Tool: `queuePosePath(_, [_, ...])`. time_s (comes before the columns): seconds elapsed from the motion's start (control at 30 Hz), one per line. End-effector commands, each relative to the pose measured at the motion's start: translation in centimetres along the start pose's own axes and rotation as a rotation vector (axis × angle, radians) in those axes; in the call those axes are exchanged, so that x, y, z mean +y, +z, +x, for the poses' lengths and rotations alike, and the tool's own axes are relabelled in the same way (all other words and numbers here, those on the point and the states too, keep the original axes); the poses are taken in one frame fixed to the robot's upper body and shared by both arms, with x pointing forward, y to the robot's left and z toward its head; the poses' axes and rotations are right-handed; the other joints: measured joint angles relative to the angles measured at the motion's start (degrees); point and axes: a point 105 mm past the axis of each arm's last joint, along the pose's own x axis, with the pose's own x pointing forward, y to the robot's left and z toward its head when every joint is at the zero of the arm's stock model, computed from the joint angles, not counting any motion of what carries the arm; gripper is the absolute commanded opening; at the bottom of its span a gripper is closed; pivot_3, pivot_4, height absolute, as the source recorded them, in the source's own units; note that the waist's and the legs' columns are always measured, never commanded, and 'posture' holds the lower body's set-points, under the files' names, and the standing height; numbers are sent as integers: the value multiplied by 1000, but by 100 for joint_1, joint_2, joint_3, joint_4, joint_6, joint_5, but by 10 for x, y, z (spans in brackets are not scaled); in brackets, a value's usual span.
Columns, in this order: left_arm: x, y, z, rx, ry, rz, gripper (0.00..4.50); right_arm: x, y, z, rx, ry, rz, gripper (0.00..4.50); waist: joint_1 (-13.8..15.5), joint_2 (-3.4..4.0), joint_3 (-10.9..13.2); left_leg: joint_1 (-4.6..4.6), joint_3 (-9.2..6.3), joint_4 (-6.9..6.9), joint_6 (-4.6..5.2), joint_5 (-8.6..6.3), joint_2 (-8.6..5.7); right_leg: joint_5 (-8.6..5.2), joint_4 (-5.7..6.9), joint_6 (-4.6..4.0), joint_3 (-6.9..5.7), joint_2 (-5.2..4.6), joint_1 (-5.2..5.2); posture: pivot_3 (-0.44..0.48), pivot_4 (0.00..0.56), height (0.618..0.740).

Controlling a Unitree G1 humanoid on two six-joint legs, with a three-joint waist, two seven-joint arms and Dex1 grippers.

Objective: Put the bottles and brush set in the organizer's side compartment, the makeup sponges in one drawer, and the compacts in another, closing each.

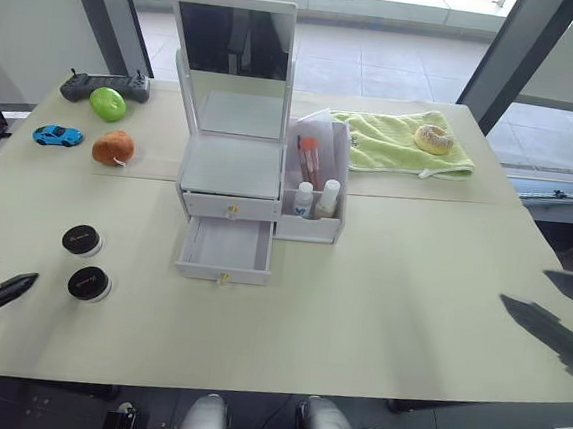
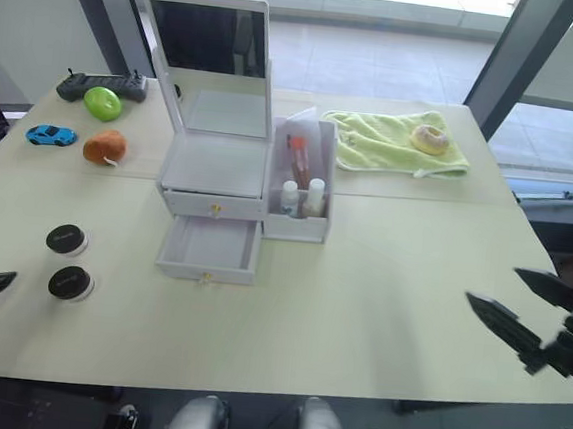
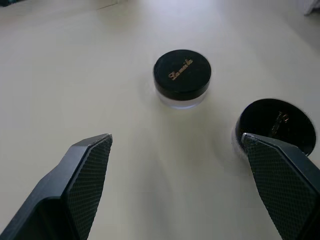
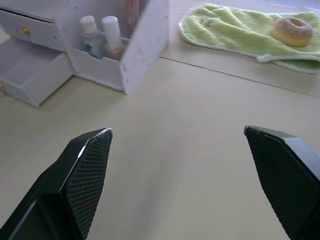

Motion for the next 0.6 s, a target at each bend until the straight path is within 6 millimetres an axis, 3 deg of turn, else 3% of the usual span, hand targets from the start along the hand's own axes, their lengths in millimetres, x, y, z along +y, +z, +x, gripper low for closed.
queuePosePath(0.03, [-13, 13, -4, -85, 66, -31, 4490, 29, 20, 26, -39, 142, -38, 4500, -9, -13, 1, 1, -4, 0, 0, 0, 2, 11, -2, 19, -4, 7, -2, 0, 150, 740])
queuePosePath(0.13, [-30, 8, -5, -154, 116, -128, 4490, 54, 36, 54, -84, 272, -75, 4500, -20, -21, 2, 1, -3, 1, 0, 0, -2, 13, -4, 22, 0, 4, 0, 0, 150, 740])
queuePosePath(0.27, [-55, -6, 3, -151, 114, -201, 4490, 82, 40, 85, -109, 441, -99, 4500, 7, -34, -4, 8, -11, 14, 1, 1, -4, 13, -6, 20, -2, 5, -7, 0, 150, 740])
queuePosePath(0.6, [-71, -17, 31, -127, 89, -198, 4490, 100, 29, 101, -96, 554, -133, 4500, 60, -34, -27, -12, -9, 73, 1, 0, -11, 8, -12, -12, -3, -6, 4, 0, 150, 740])
